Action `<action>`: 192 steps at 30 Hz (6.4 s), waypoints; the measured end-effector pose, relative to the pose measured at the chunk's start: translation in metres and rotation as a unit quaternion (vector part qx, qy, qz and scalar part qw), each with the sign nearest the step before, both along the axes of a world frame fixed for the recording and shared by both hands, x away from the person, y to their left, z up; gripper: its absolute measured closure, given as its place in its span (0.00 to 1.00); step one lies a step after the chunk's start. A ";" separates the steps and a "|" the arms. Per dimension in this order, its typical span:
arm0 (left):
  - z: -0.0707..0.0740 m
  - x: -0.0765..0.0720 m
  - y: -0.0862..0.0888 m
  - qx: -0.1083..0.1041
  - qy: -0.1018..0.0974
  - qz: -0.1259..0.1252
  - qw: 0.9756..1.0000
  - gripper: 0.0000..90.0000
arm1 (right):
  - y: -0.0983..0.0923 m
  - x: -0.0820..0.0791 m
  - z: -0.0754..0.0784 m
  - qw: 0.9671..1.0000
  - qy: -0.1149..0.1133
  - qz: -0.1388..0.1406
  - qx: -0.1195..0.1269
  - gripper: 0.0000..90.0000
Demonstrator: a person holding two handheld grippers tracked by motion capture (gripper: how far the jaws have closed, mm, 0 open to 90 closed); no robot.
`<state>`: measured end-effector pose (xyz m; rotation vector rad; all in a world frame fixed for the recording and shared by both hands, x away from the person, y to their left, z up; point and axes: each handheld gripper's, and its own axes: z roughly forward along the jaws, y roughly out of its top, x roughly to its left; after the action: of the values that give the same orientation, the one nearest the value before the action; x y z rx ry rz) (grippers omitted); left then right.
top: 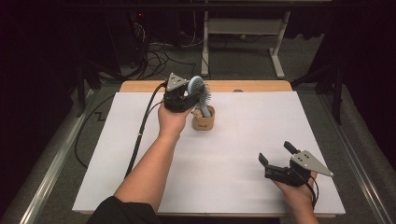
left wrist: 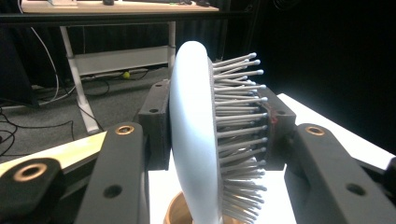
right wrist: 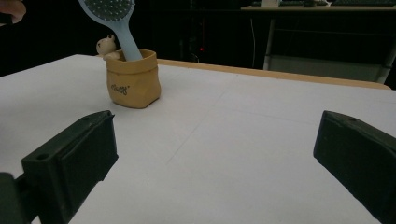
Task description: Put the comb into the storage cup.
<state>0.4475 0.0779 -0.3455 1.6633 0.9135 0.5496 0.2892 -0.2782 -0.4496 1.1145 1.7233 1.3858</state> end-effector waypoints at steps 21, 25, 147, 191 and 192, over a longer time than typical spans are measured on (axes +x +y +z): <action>-0.003 0.004 0.000 0.004 0.009 -0.007 1.000 0.59 | 0.001 0.000 0.000 1.000 0.002 0.001 -0.001 0.00; -0.003 0.006 0.002 0.006 0.010 -0.007 1.000 0.57 | 0.001 0.000 0.000 1.000 0.003 0.001 -0.002 0.00; -0.060 -0.040 0.091 0.002 0.038 -0.012 0.999 0.00 | 0.006 0.000 -0.001 1.000 0.004 -0.001 -0.023 0.00; -0.108 -0.165 0.154 0.018 -0.015 -0.050 0.999 0.00 | 0.004 -0.017 -0.003 1.000 0.016 -0.008 -0.024 0.00; -0.108 -0.165 0.154 0.016 -0.014 -0.051 0.998 0.00 | 0.004 -0.018 -0.003 1.000 0.017 -0.009 -0.022 0.00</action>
<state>0.2822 0.2324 -0.4531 1.7170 0.7991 0.5191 0.2715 -0.2745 -0.4531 1.1323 1.7561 1.3188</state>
